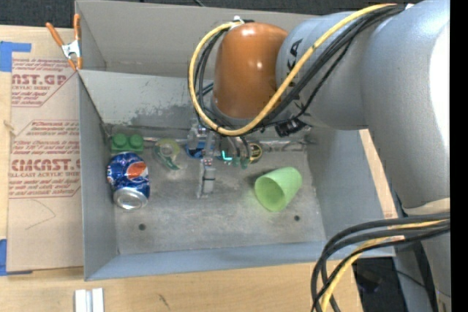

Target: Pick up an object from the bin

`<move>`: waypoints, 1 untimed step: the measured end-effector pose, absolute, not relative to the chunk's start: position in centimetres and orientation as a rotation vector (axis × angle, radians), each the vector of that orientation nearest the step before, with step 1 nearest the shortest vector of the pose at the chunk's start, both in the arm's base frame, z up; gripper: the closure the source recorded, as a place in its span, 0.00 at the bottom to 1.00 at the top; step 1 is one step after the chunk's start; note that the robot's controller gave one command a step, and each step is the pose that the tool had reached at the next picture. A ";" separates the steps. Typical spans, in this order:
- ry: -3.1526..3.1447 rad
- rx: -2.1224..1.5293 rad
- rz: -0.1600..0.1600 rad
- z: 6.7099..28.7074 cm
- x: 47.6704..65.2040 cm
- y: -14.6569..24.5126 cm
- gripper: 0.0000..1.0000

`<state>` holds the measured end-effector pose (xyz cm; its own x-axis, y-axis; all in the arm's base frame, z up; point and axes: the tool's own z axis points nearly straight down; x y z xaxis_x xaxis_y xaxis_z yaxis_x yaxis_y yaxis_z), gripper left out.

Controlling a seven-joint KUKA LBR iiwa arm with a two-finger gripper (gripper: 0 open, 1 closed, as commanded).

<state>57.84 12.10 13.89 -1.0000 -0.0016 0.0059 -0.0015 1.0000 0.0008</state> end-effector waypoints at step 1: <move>-3.143 0.000 -0.003 14.3 58.1 12.0 1.00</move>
Offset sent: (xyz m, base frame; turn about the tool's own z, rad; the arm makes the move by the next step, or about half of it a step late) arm 0.0000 0.0000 0.0000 0.0000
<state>58.06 12.03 14.28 -1.0000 -0.0002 -0.0014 -0.0002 1.0000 0.0017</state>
